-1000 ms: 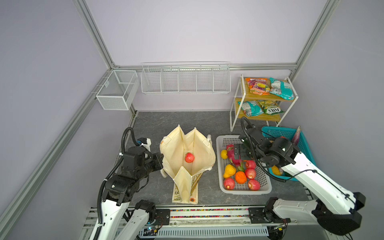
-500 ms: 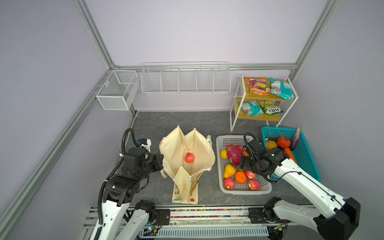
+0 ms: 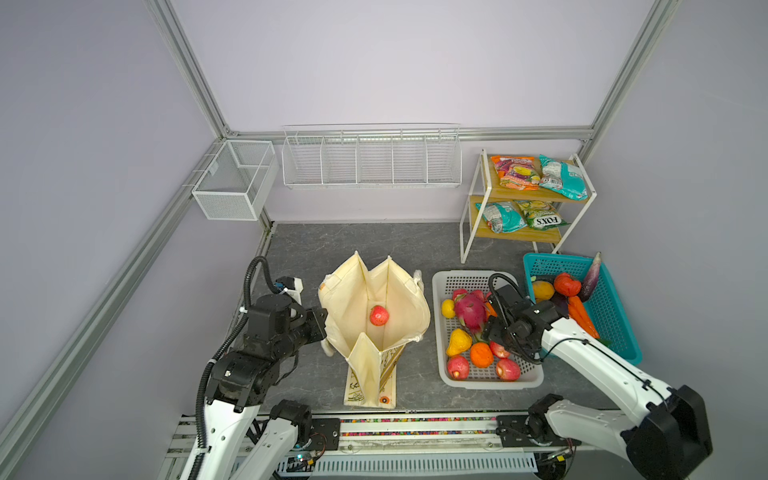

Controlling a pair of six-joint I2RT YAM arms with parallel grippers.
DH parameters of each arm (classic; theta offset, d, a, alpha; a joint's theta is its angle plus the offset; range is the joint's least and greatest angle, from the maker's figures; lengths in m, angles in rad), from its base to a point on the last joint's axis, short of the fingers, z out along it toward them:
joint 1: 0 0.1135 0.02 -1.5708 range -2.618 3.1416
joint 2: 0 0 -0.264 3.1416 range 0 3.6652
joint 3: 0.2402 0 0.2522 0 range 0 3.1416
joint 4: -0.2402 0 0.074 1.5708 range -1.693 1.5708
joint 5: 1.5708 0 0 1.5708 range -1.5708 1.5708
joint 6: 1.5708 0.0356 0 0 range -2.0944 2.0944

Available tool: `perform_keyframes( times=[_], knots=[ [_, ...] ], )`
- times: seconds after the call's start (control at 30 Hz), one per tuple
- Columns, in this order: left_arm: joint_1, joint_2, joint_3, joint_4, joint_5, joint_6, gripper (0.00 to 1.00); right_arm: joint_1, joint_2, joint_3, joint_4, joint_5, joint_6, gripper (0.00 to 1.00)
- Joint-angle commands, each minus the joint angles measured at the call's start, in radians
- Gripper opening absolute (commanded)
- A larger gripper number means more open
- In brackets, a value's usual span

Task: Place the food into the grocery bag and tie it
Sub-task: 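Lower the right gripper onto another red apple in the white basket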

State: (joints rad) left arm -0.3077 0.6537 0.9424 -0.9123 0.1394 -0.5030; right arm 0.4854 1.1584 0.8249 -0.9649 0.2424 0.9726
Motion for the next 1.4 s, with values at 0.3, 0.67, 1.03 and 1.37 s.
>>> perform_keyframes(
  times=[0.3,0.67,1.03,1.37],
  knots=[
    [-0.001,0.014,-0.022,-0.023,0.027,0.021,0.00,-0.038,0.059,-0.048,0.088,-0.019,0.021,0.90],
    [0.000,0.009,-0.028,-0.022,0.024,0.019,0.00,-0.070,0.081,-0.073,0.117,-0.017,0.011,0.87],
    [0.000,0.006,-0.036,-0.020,0.022,0.017,0.00,-0.083,0.103,-0.094,0.152,-0.028,0.008,0.77],
    [-0.001,0.002,-0.033,-0.022,0.023,0.017,0.00,-0.085,0.089,-0.087,0.148,-0.034,0.005,0.63]
  ],
)
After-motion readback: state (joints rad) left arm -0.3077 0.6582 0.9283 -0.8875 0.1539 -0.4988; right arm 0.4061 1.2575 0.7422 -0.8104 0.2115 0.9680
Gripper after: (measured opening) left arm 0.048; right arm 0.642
